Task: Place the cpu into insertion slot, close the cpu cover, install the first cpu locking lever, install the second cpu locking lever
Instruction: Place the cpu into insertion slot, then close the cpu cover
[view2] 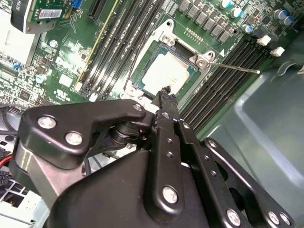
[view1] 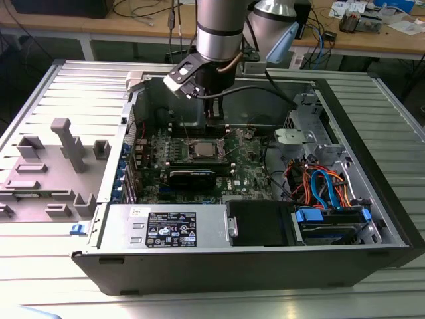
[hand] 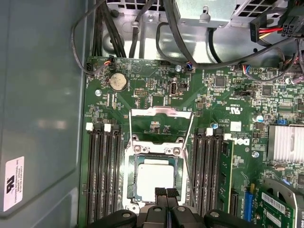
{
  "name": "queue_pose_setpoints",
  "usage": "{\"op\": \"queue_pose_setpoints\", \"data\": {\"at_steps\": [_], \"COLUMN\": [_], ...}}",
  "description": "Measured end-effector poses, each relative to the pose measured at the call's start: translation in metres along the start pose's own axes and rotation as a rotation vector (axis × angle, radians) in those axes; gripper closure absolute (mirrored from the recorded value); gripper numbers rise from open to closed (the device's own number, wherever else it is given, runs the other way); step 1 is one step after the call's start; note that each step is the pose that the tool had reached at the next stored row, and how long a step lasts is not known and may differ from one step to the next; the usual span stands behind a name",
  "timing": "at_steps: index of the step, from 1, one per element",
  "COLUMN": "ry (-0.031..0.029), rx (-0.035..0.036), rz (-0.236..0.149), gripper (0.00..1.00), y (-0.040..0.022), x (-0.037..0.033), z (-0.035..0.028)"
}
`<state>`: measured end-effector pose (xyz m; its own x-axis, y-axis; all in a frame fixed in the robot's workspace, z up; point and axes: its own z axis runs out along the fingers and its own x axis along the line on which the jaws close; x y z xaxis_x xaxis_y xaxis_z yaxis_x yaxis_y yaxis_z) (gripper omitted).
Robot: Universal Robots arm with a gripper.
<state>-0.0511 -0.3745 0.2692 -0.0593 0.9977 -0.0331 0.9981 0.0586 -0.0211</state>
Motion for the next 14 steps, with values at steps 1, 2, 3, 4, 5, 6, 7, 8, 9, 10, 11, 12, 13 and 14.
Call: {"op": "queue_pose_setpoints", "data": {"at_steps": [1, 2, 3, 4, 5, 6, 7, 8, 9, 10, 11, 12, 13, 14], "ry": [0.0000, -0.0001, 0.0000, 0.0001, 0.0000, 0.0001, 0.0003, 0.0002, 0.0001, 0.0000, 0.0001, 0.0000, 0.0000, -0.0001], "rx": [0.0000, 0.0000, -0.0001, -0.0001, -0.0001, -0.0001, -0.0002, -0.0002, -0.0001, -0.0001, -0.0001, -0.0001, 0.0000, 0.0000], "rz": [0.000, 0.000, 0.000, 0.000, 0.000, 0.000, 0.000, 0.000, 0.000, 0.000, 0.000, 0.000, 0.000, 0.000], "gripper": [0.89, 0.89, 0.89, 0.89, 0.89, 0.89, 0.89, 0.89, 0.89, 0.89, 0.89, 0.89, 0.89, 0.89], "y": [0.0000, -0.0001, -0.0001, -0.0002, -0.0002, -0.0002, -0.0002, -0.0002, -0.0002, -0.0002, -0.0002, -0.0002, -0.0002, -0.0003], "x": [-0.0001, -0.0002, -0.0003, -0.0003, -0.0003, -0.0004, -0.0003, -0.0004, -0.0004, -0.0004, -0.0004, -0.0004, -0.0005, -0.0010], "z": [-0.0026, -0.0060, -0.0080, -0.0091, -0.0105, -0.0110, -0.0111, -0.0112, -0.0113, -0.0114, -0.0114, -0.0115, -0.0115, -0.0115]}}
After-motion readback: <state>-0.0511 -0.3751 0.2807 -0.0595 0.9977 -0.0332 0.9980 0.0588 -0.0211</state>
